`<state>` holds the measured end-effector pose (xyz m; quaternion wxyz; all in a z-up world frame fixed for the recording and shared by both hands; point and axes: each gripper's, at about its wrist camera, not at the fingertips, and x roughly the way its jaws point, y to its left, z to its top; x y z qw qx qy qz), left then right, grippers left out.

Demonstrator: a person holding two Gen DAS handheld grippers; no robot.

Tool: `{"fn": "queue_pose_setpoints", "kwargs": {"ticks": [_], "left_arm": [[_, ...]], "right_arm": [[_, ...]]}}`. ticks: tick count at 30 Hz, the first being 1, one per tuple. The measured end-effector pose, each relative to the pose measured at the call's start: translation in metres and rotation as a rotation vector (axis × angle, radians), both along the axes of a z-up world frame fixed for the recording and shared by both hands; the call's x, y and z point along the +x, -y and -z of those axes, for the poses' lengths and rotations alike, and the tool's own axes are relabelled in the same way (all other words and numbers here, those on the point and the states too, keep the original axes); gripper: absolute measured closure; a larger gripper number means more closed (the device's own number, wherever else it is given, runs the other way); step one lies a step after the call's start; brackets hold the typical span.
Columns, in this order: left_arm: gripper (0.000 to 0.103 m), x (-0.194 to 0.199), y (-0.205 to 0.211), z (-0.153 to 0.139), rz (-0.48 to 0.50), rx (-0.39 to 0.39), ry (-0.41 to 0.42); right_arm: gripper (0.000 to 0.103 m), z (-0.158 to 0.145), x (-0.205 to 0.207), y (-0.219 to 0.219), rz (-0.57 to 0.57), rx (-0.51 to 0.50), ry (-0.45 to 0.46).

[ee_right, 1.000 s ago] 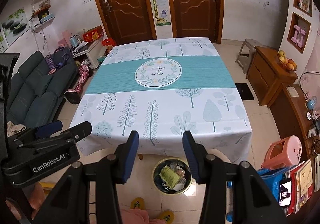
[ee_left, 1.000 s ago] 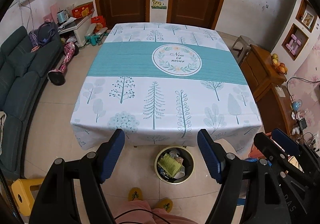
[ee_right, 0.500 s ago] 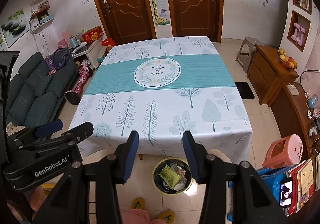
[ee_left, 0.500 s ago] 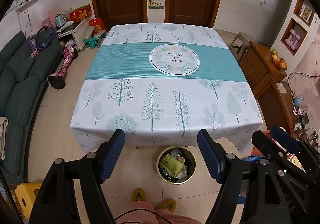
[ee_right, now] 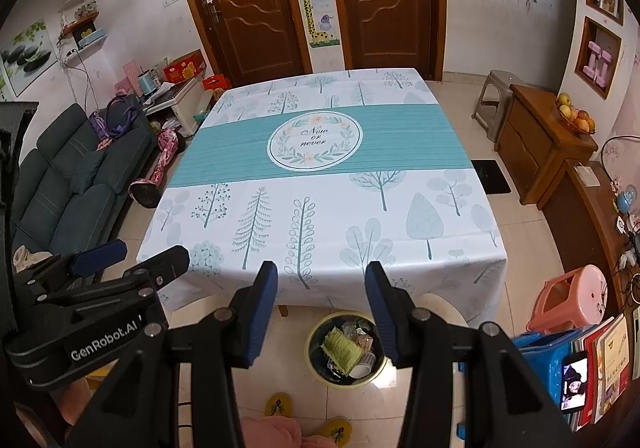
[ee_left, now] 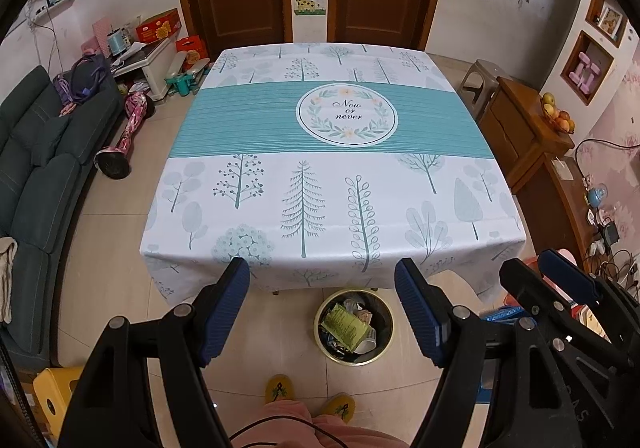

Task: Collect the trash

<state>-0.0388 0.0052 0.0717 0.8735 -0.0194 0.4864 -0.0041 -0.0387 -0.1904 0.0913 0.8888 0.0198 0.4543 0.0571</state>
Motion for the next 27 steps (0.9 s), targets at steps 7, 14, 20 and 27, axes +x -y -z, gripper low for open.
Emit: {"fn": "queue_pose_setpoints", "kwargs": {"ticks": [7, 14, 20, 27], "left_arm": [[0.030, 0.0003, 0.0002, -0.0002, 0.000, 0.000, 0.000], [0.030, 0.0008, -0.0001, -0.0003, 0.001, 0.000, 0.000], [0.030, -0.0006, 0.0001, 0.0033, -0.001, -0.001, -0.001], [0.030, -0.0036, -0.0017, 0.0048, 0.001, -0.001, -0.001]], "right_arm": [[0.057, 0.0026, -0.0013, 0.0004, 0.001, -0.001, 0.001], [0.057, 0.0042, -0.0024, 0.0000, 0.002, 0.000, -0.002], [0.057, 0.0040, -0.0023, -0.0001, 0.000, 0.000, -0.001], [0.057, 0.0042, -0.0039, -0.0007, 0.001, 0.000, 0.000]]}}
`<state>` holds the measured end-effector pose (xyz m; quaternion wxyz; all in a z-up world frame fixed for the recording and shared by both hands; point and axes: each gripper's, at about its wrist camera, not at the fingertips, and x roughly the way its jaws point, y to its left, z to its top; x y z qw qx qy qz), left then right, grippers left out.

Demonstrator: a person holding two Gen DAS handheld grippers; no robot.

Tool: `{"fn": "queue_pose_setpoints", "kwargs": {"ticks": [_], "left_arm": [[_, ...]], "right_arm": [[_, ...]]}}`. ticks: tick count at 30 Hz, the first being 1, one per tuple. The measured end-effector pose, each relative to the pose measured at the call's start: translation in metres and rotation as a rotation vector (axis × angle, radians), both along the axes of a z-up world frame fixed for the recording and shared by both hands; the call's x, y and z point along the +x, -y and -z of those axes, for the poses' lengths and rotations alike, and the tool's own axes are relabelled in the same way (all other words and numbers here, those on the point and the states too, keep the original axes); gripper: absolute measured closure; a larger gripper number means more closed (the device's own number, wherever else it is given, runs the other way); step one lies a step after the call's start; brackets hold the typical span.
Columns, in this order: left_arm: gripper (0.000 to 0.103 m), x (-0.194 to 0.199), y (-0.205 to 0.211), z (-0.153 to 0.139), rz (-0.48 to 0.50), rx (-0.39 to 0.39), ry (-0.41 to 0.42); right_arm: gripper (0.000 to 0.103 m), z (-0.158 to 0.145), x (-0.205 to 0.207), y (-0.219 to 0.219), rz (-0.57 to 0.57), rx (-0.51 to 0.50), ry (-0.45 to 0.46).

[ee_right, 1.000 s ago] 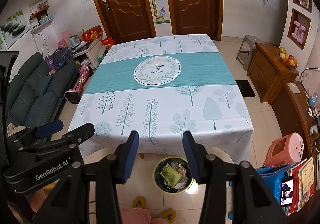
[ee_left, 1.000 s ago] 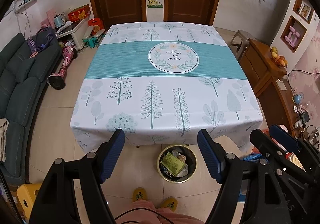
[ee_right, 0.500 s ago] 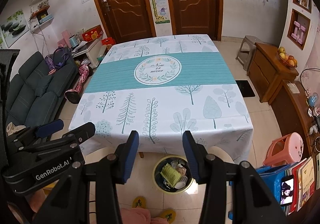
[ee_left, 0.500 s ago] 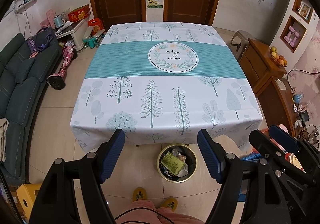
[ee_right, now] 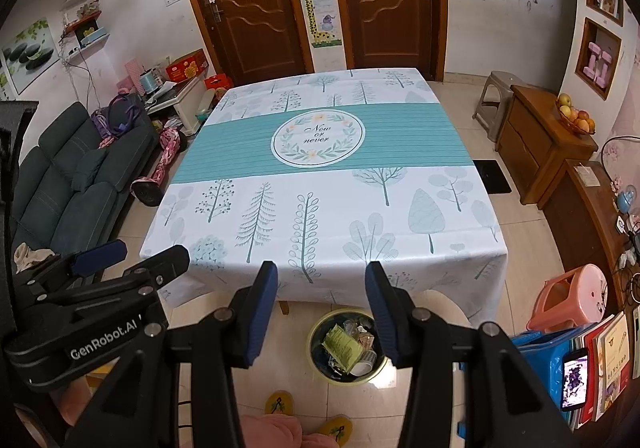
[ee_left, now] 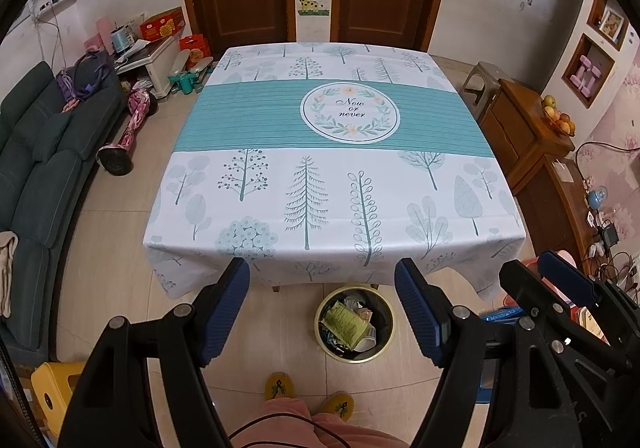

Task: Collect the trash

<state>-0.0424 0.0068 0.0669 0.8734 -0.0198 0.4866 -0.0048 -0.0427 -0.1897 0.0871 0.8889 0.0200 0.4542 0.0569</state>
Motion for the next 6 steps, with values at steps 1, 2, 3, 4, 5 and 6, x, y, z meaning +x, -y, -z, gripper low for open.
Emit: {"fn": "queue_pose_setpoints", "kwargs": {"ticks": [1, 2, 3, 4, 5, 6], "left_arm": [[0.030, -0.0006, 0.0004, 0.0008, 0.000, -0.001, 0.000], [0.030, -0.0007, 0.0002, 0.0009, 0.002, -0.001, 0.000], [0.030, 0.0000, -0.0001, 0.0002, 0.003, 0.000, -0.001], [0.030, -0.0005, 0.0001, 0.0009, 0.004, 0.000, -0.001], [0.030, -0.0025, -0.0002, 0.0014, 0.004, 0.000, -0.002], [0.030, -0.0047, -0.0012, 0.0014, 0.002, -0.001, -0.001]], "right_arm": [[0.057, 0.0000, 0.0000, 0.0000, 0.000, 0.000, 0.000], [0.057, 0.0004, -0.0003, 0.0000, 0.001, 0.000, 0.000], [0.057, 0.0009, -0.0006, 0.0000, 0.002, 0.000, 0.000], [0.057, 0.0001, 0.0002, 0.0002, 0.000, 0.001, -0.001], [0.057, -0.0001, 0.0004, 0.0004, 0.000, 0.001, -0.002], [0.057, 0.0000, 0.0004, 0.0005, 0.000, 0.001, -0.001]]}}
